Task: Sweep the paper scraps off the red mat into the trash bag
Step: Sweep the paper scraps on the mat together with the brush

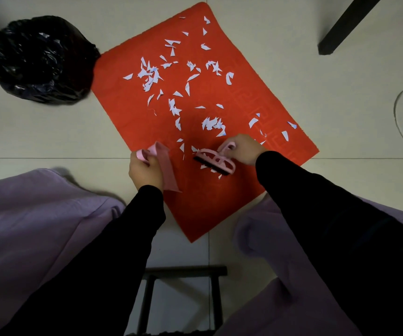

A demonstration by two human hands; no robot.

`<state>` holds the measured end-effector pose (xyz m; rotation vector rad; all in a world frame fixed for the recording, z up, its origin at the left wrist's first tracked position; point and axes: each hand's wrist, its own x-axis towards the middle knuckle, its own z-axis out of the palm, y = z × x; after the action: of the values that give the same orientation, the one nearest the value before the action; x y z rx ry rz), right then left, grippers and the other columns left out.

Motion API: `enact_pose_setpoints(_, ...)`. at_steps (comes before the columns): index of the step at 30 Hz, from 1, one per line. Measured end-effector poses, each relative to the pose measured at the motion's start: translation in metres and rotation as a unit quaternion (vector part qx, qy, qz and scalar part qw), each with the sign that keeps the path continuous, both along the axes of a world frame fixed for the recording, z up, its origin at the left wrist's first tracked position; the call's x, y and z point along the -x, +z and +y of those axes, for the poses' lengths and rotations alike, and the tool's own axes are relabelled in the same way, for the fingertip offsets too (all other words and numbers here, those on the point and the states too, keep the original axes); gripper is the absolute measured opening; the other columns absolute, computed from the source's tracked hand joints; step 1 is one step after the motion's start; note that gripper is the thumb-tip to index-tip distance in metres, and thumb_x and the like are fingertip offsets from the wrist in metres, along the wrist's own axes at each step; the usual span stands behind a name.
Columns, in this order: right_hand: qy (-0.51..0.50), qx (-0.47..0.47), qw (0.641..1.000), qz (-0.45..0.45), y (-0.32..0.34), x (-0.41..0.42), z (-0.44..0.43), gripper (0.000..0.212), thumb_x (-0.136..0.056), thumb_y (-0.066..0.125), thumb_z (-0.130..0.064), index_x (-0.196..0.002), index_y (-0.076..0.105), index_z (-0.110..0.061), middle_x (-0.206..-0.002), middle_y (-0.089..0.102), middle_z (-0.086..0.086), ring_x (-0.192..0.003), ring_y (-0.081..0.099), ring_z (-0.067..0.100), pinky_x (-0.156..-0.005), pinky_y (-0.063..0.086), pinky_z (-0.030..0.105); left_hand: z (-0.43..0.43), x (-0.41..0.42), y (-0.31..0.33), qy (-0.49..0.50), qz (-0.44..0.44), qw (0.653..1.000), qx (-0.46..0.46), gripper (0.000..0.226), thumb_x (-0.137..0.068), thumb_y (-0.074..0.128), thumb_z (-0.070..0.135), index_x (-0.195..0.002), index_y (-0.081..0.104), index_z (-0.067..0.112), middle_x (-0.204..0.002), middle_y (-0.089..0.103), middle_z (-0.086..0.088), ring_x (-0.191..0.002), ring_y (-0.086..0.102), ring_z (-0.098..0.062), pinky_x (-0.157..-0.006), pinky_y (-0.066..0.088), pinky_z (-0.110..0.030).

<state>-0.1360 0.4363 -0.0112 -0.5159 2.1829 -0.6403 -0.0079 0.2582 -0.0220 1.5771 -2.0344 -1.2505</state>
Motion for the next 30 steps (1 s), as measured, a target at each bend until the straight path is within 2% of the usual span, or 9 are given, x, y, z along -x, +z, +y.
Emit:
enact_pose_setpoints(5, 0.048, -0.030, 0.997, -0.057, -0.010, -0.013, -0.012, 0.019, -0.091, 0.057, -0.017, -0.101, 0.069, -0.006, -0.104, 0.070, 0.010, -0.090, 0.065, 0.022, -0.082, 0.050, 0.032, 0.002, 0.001, 0.002, 0.003, 0.006, 1.000, 0.001, 0.026, -0.095, 0.041, 0.017, -0.100, 0.057, -0.002, -0.092, 0.064, -0.024, -0.085, 0.057, -0.033, -0.072, 0.042, -0.031)
enact_pose_setpoints(9, 0.027, -0.038, 0.999, 0.011, -0.012, -0.005, -0.009, 0.019, -0.092, 0.054, -0.012, -0.103, 0.068, -0.007, -0.108, 0.068, 0.010, -0.099, 0.063, 0.025, -0.084, 0.048, 0.033, -0.004, 0.000, 0.002, 0.005, 0.010, 1.000, 0.002, 0.024, -0.095, 0.042, 0.015, -0.099, 0.056, -0.003, -0.080, 0.053, -0.011, -0.076, 0.048, -0.021, -0.064, 0.034, -0.024)
enact_pose_setpoints(12, -0.007, -0.029, 0.999, 0.036, -0.010, 0.004, -0.005, 0.021, -0.092, 0.053, -0.013, -0.104, 0.069, -0.009, -0.108, 0.068, 0.010, -0.097, 0.063, 0.023, -0.083, 0.050, 0.033, -0.005, 0.000, 0.002, 0.009, 0.014, 1.000, -0.001, 0.022, -0.094, 0.042, 0.014, -0.099, 0.057, -0.002, -0.080, 0.053, -0.009, -0.076, 0.047, -0.020, -0.063, 0.033, -0.020)
enact_pose_setpoints(15, -0.004, 0.001, 1.000, 0.012, -0.007, 0.003, -0.012, 0.020, -0.091, 0.055, -0.015, -0.102, 0.069, -0.007, -0.106, 0.069, 0.008, -0.092, 0.062, 0.019, -0.077, 0.045, 0.028, -0.004, 0.001, 0.003, 0.010, 0.022, 1.000, -0.002, 0.021, -0.094, 0.043, 0.011, -0.100, 0.057, -0.004, -0.081, 0.053, -0.010, -0.076, 0.047, -0.020, -0.060, 0.030, -0.017)
enact_pose_setpoints(17, 0.028, -0.010, 0.999, -0.016, -0.009, -0.002, -0.017, 0.019, -0.091, 0.057, -0.018, -0.101, 0.069, -0.008, -0.105, 0.069, 0.010, -0.093, 0.064, 0.021, -0.081, 0.050, 0.032, -0.004, 0.003, 0.004, 0.008, 0.027, 1.000, -0.002, 0.021, -0.094, 0.043, 0.011, -0.100, 0.057, -0.004, -0.078, 0.054, -0.009, -0.076, 0.047, -0.020, -0.060, 0.030, -0.017)
enact_pose_setpoints(19, 0.053, -0.030, 0.998, -0.003, -0.014, -0.004, -0.019, 0.019, -0.091, 0.057, -0.019, -0.102, 0.068, -0.009, -0.108, 0.068, 0.009, -0.097, 0.063, 0.022, -0.082, 0.049, 0.030, -0.003, 0.004, 0.004, 0.010, 0.031, 0.999, -0.007, 0.022, -0.094, 0.043, 0.012, -0.101, 0.057, -0.004, -0.068, 0.051, -0.001, -0.076, 0.047, -0.020, -0.059, 0.029, -0.016)
enact_pose_setpoints(22, 0.016, -0.027, 0.999, 0.026, -0.015, 0.004, -0.016, 0.019, -0.091, 0.054, -0.014, -0.102, 0.069, -0.009, -0.110, 0.067, 0.010, -0.096, 0.063, 0.023, -0.072, 0.046, 0.025, -0.004, 0.005, 0.005, 0.011, 0.027, 1.000, -0.002, 0.024, -0.095, 0.042, 0.013, -0.101, 0.056, -0.005, -0.064, 0.046, 0.003, -0.075, 0.045, -0.020, -0.054, 0.029, -0.017)
enact_pose_setpoints(26, -0.023, -0.010, 0.998, 0.061, -0.007, 0.013, -0.015, 0.021, -0.092, 0.053, -0.014, -0.104, 0.069, -0.010, -0.109, 0.067, 0.011, -0.095, 0.062, 0.025, -0.081, 0.048, 0.032, -0.005, 0.005, 0.006, 0.010, 0.029, 1.000, 0.005, 0.025, -0.096, 0.041, 0.014, -0.102, 0.056, -0.005, -0.076, 0.051, -0.007, -0.075, 0.046, -0.021, -0.057, 0.029, -0.017)
enact_pose_setpoints(30, 0.042, -0.008, 0.999, -0.016, -0.002, 0.001, -0.019, 0.017, -0.090, 0.057, -0.011, -0.101, 0.070, -0.009, -0.106, 0.069, 0.009, -0.091, 0.061, 0.017, -0.080, 0.045, 0.028, -0.004, 0.005, 0.007, 0.014, 0.029, 0.999, -0.001, 0.028, -0.097, 0.040, 0.018, -0.103, 0.056, -0.004, -0.078, 0.052, -0.008, -0.074, 0.046, -0.021, -0.059, 0.030, -0.020)
